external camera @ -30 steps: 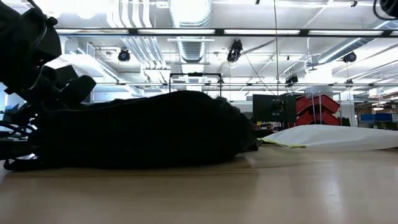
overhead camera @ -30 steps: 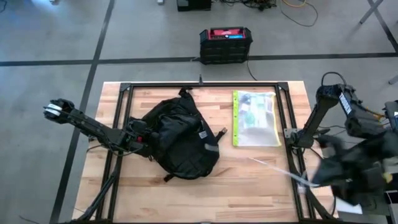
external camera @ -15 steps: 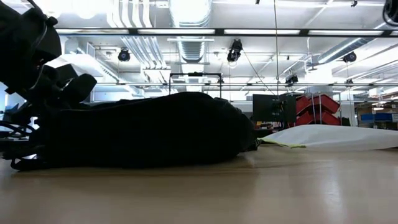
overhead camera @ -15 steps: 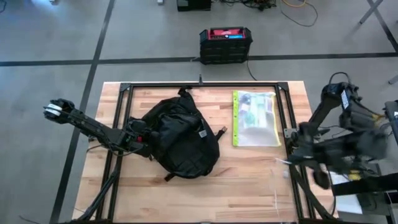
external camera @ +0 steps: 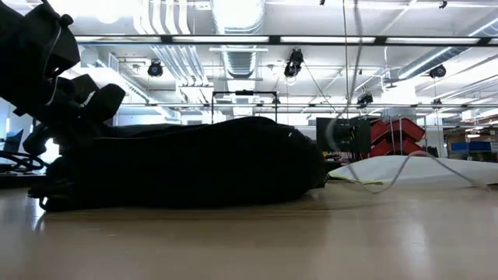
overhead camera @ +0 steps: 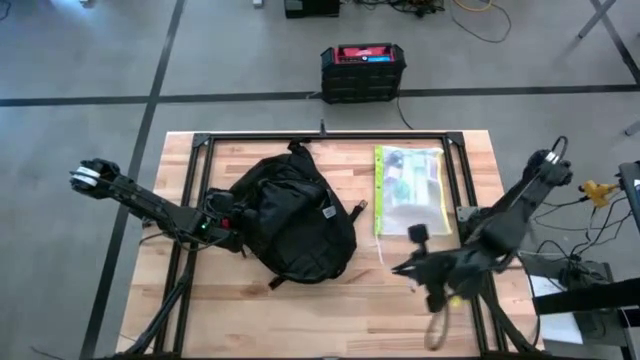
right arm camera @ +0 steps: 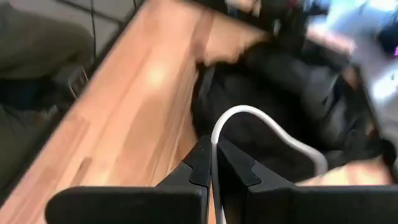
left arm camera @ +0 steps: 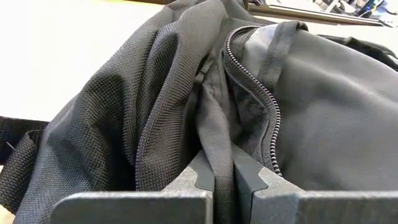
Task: Unpack backpack
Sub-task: Remove the white charger cable from the black backpack
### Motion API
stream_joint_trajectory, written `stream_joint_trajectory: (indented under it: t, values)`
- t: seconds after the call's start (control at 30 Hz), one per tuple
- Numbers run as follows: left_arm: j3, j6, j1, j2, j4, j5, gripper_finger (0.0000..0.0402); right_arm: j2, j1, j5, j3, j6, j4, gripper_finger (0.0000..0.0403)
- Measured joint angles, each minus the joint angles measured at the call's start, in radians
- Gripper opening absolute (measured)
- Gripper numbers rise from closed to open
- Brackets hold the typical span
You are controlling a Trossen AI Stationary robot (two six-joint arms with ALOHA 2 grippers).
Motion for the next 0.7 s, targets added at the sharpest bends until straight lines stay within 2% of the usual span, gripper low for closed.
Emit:
stream_joint_trajectory:
  t: [0.13, 0.3, 0.4, 0.6, 0.7]
  values:
    - [0.000, 0.011, 0.000, -0.012, -0.003, -0.014, 0.0000, 0.086, -0.006, -0.188, -0.072, 0.122, 0.100, 0.0000]
    - [0.000, 0.023, 0.000, -0.026, -0.003, -0.020, 0.0000, 0.186, -0.006, -0.407, -0.075, 0.335, 0.115, 0.0000]
    - [0.000, 0.023, 0.000, -0.028, 0.002, -0.020, 0.0000, 0.234, -0.005, -0.427, -0.070, 0.418, 0.082, 0.0000]
    - [0.000, 0.036, 0.000, -0.029, 0.004, -0.015, 0.0000, 0.352, -0.010, -0.430, -0.082, 0.527, -0.116, 0.0000]
    - [0.000, 0.052, 0.000, -0.028, 0.004, -0.006, 0.0000, 0.397, -0.011, -0.509, -0.075, 0.618, -0.245, 0.0008]
